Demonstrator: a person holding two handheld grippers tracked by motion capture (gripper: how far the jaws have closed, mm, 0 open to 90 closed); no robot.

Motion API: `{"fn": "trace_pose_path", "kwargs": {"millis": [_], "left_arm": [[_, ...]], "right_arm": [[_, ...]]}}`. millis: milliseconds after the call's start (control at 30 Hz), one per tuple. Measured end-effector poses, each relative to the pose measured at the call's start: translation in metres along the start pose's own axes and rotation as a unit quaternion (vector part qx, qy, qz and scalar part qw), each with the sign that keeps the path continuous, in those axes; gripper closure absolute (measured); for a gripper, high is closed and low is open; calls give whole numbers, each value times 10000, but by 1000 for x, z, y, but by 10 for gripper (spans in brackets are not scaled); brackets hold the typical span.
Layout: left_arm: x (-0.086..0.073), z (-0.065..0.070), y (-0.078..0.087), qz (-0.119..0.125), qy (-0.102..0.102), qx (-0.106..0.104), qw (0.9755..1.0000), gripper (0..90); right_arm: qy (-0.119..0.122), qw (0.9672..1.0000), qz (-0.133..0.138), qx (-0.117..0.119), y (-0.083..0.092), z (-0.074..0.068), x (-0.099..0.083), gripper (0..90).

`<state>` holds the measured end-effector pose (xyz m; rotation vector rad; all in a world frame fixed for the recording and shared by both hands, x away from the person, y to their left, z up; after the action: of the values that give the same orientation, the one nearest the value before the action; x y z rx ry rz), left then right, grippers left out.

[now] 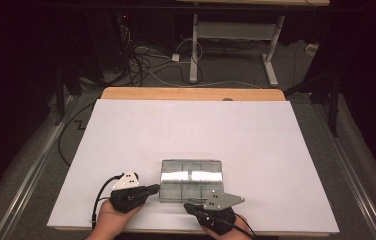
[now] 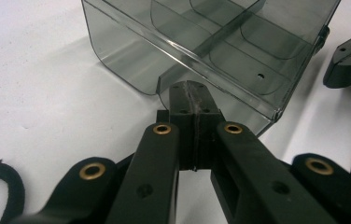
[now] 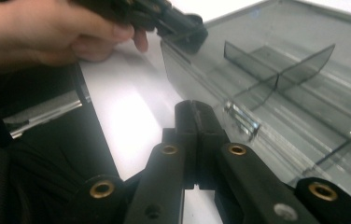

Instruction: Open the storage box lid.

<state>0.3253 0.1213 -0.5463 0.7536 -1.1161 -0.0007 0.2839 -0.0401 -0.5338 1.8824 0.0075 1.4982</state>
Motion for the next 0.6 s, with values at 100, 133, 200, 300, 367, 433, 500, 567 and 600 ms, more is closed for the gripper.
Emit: {"fn": "trace_pose_path", "kwargs": {"millis": [100, 133, 200, 300, 367, 433, 500, 567, 600], "left_arm": [[0, 0, 0, 14, -15, 3, 10000, 881], [0, 0, 0, 20, -15, -2, 10000, 882], [0, 0, 1, 31, -19, -4, 10000, 881], [0, 1, 1, 56, -27, -9, 10000, 881], [0, 0, 1, 68, -25, 0, 10000, 881], [1, 0, 2, 90, -12, 3, 10000, 881], [1, 0, 2, 107, -4, 6, 9999, 881], [1, 0, 2, 103, -7, 4, 9999, 881], [1, 0, 2, 102, -6, 3, 9999, 880]], "right_arm": [[-41, 10000, -48, -22, -1, 2, -3, 900], [-74, 9999, -98, -48, -1, 4, -5, 900], [-109, 9998, -142, -83, -2, 5, -7, 900], [-156, 9995, -246, -120, -3, 7, -9, 900], [-174, 9994, -260, -125, -3, 7, -9, 900], [-244, 9991, -308, -132, -3, 8, -10, 900], [-291, 9990, -317, -132, -3, 9, -11, 900], [-352, 9988, -328, -133, -3, 10, -11, 900], [-373, 9987, -316, -144, -3, 11, -11, 900]]}}
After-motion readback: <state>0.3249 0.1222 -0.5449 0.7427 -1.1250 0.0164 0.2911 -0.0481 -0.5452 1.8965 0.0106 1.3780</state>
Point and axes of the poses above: each handheld gripper's, and its own axes: y roughly backward along the jaws, x roughly out of its top, z roughly to its right, the point moved 9 cm from there along -y, roughly forward along the jaws, and after that the axes turned 3 degrees about -x, right-handed, at the moved point
